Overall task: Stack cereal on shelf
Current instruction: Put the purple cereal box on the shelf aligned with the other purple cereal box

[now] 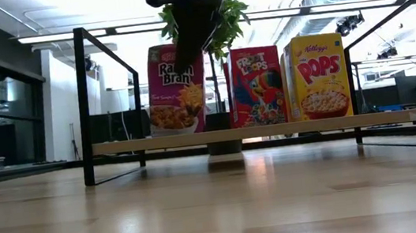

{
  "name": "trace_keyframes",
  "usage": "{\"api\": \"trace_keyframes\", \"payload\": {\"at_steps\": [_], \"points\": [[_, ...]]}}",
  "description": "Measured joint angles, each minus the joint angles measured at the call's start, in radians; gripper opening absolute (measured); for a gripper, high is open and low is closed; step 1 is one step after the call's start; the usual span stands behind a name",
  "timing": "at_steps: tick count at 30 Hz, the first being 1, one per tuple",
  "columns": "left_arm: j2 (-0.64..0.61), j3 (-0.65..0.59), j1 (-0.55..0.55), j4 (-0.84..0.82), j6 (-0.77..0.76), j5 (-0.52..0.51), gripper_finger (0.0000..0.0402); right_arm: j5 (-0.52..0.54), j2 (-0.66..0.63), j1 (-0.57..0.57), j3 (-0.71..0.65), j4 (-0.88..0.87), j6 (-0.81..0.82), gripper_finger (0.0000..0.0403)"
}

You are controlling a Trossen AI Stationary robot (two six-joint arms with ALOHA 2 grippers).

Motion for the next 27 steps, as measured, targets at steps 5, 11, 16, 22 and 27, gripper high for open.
{"api": "trace_keyframes", "payload": {"at_steps": [5,11,16,22,27], "points": [[0.000,0.000,0.000,-0.001,0.000,0.000,0.0218,0.010,-0.002,0.000,0.000,-0.003,0.005,0.0189],[0.000,0.000,0.000,-0.002,0.000,0.000,0.0218,0.059,-0.002,-0.001,0.000,-0.006,0.008,0.0228],[0.000,0.000,0.000,-0.003,0.000,0.000,0.0218,0.069,-0.003,-0.001,0.000,-0.017,0.001,0.0227],[0.000,0.000,0.000,-0.003,0.000,0.000,0.0218,0.096,-0.008,-0.001,0.060,-0.096,0.030,0.0227],[0.000,0.000,0.000,-0.003,0.000,0.000,0.0218,0.102,-0.009,0.000,0.133,-0.149,0.038,0.0227]]}}
